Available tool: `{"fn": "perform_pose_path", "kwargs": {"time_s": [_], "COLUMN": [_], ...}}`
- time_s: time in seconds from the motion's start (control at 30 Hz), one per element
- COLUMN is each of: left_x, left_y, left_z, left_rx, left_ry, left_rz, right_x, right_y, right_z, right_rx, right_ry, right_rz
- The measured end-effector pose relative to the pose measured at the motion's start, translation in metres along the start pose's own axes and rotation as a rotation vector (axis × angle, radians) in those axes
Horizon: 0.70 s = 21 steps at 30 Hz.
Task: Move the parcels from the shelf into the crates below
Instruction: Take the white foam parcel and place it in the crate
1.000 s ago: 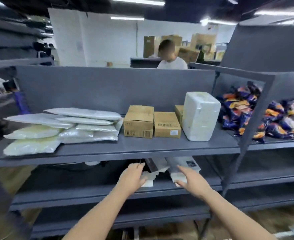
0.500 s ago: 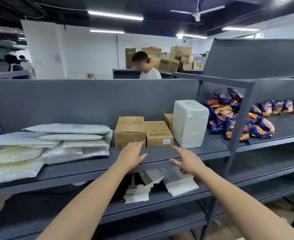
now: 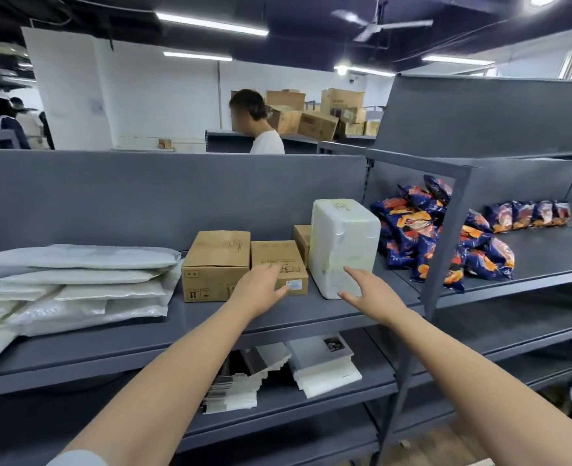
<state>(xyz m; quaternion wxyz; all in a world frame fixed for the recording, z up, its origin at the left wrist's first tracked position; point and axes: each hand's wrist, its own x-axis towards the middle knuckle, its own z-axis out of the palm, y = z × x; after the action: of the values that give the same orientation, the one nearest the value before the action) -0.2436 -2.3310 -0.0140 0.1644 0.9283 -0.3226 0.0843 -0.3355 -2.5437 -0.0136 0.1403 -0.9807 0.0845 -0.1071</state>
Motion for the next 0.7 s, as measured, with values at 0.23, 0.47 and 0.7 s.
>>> {"fn": "perform_pose_path", "kwargs": {"time_s": [0.23, 0.47, 0.7], "left_x": [0.047, 0.092, 0.135], "left_y": [0.046, 0.07, 0.09], "left_z": [0.012, 0.027, 0.028], "left_rx": [-0.021, -0.176, -0.766], "left_ry": [-0.039, 0.008, 0.064], "left_rz": [-0.035, -0.137, -0.362], "right_x": [0.036, 0.078, 0.123], "right_y": [0.052, 0.085, 0.088], "right_z": [-0.018, -0.027, -0.037], "right_rx": [0.01, 0.147, 0.623], "right_ry": [0.021, 0.128, 0.167], "right_rz": [-0.025, 0.084, 0.256]}}
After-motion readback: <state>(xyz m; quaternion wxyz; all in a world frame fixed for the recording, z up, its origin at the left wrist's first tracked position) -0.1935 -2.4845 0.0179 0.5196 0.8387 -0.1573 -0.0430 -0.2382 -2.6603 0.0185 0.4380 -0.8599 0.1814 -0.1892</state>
